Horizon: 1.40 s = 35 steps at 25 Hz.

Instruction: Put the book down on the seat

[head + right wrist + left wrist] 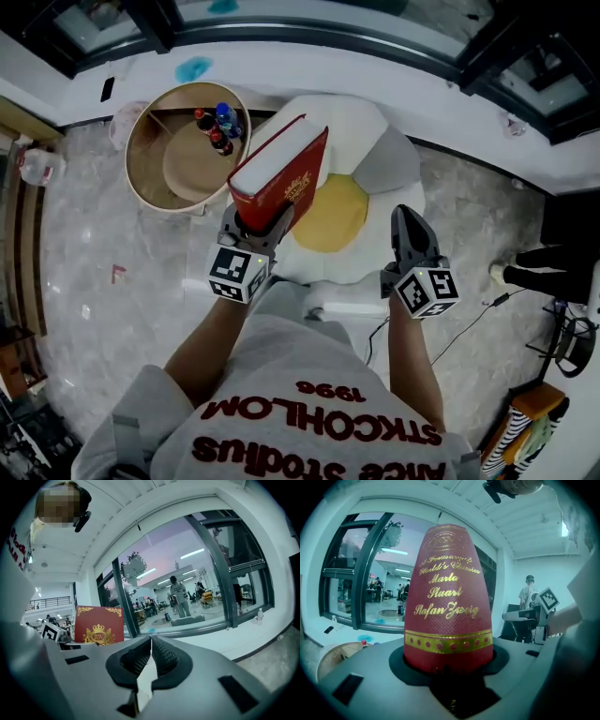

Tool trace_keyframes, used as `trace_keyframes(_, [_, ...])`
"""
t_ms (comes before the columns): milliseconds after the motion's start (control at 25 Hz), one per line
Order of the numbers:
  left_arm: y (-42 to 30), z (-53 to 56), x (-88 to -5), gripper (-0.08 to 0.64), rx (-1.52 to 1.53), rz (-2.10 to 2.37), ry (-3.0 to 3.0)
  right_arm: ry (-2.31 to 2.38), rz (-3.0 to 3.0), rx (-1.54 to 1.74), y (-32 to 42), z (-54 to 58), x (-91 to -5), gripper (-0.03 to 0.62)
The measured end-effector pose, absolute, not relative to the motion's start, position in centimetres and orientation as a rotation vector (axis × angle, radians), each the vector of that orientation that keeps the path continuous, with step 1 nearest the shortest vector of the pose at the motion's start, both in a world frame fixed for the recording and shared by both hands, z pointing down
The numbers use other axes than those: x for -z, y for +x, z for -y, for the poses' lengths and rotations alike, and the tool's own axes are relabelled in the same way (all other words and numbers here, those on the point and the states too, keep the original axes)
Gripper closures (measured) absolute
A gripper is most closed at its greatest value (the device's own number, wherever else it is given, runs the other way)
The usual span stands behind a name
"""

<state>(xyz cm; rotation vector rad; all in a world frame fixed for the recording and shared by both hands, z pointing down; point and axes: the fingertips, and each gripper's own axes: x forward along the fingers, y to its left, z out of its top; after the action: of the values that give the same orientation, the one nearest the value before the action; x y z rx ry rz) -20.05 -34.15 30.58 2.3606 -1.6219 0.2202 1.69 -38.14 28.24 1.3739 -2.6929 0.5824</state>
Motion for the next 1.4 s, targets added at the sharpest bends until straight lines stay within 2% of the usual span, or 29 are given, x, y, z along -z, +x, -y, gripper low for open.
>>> trace_keyframes(880, [-16.9,40.5,-41.3,0.308,-0.276,1.385,2.292,1.476,2.581,-0.751,2.2,45.5,-38.4,0.565])
trace_keyframes(1400, [-14.1,43.0,-50.7,0.31,-0.327,1.246,2.248,1.497,2.525,-0.788,3.2,47.2,-49.5,0.565])
